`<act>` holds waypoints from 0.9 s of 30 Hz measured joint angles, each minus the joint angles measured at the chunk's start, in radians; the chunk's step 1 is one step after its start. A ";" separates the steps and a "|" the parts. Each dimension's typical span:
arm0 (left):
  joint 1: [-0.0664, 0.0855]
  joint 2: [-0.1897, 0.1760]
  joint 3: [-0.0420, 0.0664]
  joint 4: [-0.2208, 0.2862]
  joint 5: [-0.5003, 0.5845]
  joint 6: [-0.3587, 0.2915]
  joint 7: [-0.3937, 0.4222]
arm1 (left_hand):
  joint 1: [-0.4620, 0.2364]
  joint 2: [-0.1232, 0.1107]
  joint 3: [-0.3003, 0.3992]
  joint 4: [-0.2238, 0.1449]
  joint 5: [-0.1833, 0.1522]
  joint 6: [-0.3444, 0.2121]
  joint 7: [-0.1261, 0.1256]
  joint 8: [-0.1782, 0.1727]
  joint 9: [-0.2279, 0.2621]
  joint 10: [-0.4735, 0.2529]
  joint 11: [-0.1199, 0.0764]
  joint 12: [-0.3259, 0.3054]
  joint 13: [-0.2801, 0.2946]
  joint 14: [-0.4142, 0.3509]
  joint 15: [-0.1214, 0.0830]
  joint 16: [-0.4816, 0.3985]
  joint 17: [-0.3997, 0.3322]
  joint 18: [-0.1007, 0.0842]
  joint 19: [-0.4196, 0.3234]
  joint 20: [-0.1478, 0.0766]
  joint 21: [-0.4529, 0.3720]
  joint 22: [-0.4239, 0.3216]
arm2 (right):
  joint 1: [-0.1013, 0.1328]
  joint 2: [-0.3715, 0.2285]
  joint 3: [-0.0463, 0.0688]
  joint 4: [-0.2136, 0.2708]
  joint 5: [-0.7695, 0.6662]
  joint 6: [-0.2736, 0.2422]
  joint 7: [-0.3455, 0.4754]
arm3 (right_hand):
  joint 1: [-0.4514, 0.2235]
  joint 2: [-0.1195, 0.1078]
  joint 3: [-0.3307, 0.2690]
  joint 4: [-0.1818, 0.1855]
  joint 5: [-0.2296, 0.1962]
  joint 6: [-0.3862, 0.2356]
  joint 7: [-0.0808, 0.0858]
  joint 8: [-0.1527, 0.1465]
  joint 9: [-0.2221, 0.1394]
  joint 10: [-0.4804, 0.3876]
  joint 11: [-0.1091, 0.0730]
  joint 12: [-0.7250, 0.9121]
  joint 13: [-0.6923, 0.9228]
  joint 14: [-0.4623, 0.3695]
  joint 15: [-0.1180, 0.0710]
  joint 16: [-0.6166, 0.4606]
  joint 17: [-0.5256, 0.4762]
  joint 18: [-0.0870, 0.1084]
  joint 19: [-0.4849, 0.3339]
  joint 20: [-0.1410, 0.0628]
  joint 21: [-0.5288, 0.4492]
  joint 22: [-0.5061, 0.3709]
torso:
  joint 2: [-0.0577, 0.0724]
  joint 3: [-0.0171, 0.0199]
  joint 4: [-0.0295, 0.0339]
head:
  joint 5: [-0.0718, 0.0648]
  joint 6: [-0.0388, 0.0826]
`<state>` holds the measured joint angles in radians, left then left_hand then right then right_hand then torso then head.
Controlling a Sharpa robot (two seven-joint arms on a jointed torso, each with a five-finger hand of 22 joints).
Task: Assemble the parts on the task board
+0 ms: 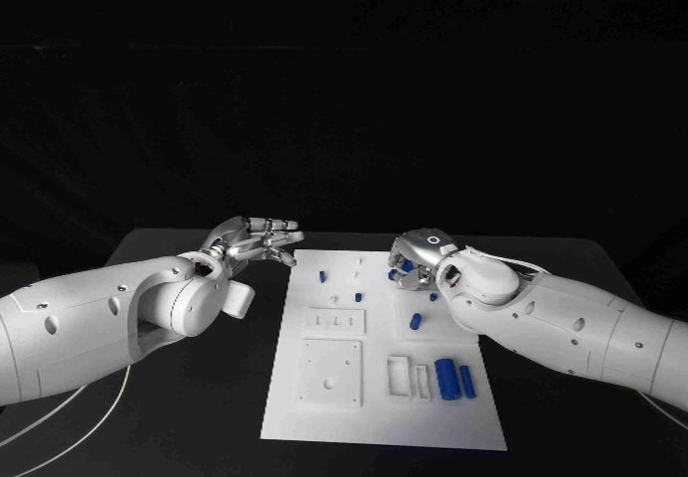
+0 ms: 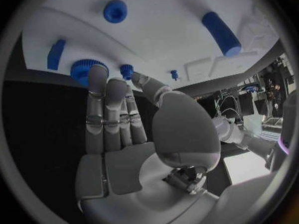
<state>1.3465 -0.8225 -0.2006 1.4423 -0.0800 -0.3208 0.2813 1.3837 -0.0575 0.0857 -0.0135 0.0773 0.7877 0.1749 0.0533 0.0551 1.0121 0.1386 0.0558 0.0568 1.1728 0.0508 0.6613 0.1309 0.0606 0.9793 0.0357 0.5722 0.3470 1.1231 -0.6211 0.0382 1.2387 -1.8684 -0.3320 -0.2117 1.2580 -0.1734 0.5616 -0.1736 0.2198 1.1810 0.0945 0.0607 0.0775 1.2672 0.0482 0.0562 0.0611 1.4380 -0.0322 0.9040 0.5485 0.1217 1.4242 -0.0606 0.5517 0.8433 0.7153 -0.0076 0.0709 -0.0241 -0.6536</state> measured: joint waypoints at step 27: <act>0.000 0.005 0.000 -0.008 0.000 0.008 -0.005 | 0.000 0.000 0.000 0.000 0.000 -0.020 0.002 0.000 -0.001 -0.004 0.004 0.000 0.000 0.000 0.000 0.000 0.000 0.000 0.000 0.000 0.000 -0.001 | -0.003 0.014 0.000 -0.015 0.000 0.027 -0.005 | 0.000 -0.021 0.003 0.008 -0.018 -0.050 0.010 0.000 -0.007 -0.029 0.014 0.000 0.000 0.000 0.000 0.000 -0.002 0.000 0.011 0.011 -0.037 0.028 | 0.003 -0.0009 0.0025 | 0.001 -0.007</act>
<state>1.3466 -0.8173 -0.2006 1.4342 -0.0801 -0.3132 0.2762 1.3837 -0.0575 0.0857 -0.0135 0.0772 0.7679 0.1766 0.0533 0.0541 1.0086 0.1421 0.0558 0.0568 1.1728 0.0508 0.6614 0.1310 0.0606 0.9793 0.0357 0.5722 0.3461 1.1196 -0.6068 0.0384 1.2241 -1.8687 -0.3046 -0.2166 1.2582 -0.1949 0.5645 -0.1653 0.2014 1.1311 0.1046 0.0607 0.0702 1.2382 0.0625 0.0562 0.0609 1.4381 -0.0322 0.9040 0.5463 0.1216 1.4348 -0.0501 0.5146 0.8710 0.7179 -0.0084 0.0733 -0.0227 -0.6606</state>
